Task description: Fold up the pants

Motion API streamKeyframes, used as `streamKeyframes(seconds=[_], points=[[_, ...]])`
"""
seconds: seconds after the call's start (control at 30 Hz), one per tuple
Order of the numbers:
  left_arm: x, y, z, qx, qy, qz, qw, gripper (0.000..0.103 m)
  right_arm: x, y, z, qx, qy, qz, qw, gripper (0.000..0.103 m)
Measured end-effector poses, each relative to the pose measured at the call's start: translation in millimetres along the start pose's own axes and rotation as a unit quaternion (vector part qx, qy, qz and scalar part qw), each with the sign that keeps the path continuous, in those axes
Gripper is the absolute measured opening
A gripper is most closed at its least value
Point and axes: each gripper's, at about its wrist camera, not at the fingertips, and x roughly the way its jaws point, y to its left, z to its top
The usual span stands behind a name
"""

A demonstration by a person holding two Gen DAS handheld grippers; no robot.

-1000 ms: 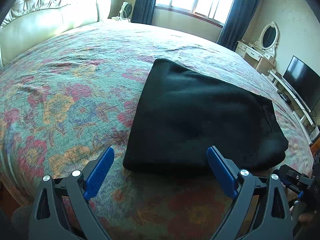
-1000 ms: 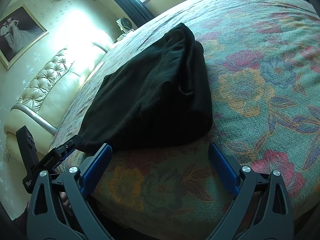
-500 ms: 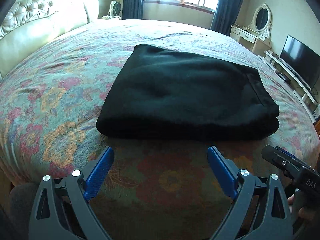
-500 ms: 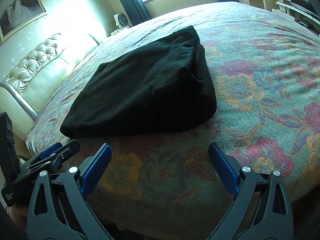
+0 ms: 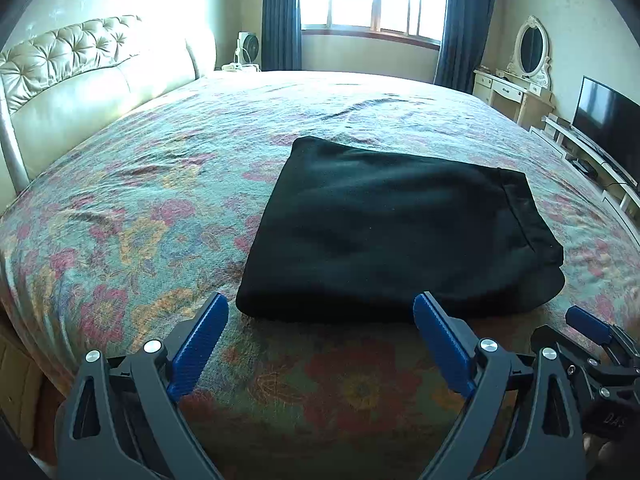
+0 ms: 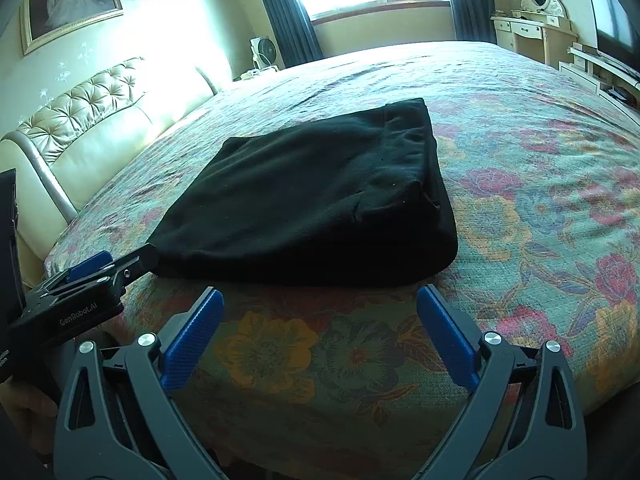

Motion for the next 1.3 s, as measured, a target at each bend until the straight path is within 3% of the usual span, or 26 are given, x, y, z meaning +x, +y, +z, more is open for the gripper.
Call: streamKeyframes(seconds=[0.53, 1.0, 1.3], points=[[-13.5, -3.9, 6.3, 0.009, -0.041, -0.006, 0.9991, 0.093, -2.1, 0.4, -0.7, 0.005, 0.001, 0.004, 1.0, 0.097], [-23.5, -12.5, 10.8, 0.038, -0.072, 0.029, 0.9962, 0.093, -2.8, 2.5, -0.7, 0.006, 0.001, 0.007, 1.0, 0.097], [-36.9, -9.6, 13.2, 0.038, -0.111, 0.016, 0.993, 0.093, -2.4, 3.8, -1.2, 0.007, 0.002, 0.009, 1.0, 0.097]])
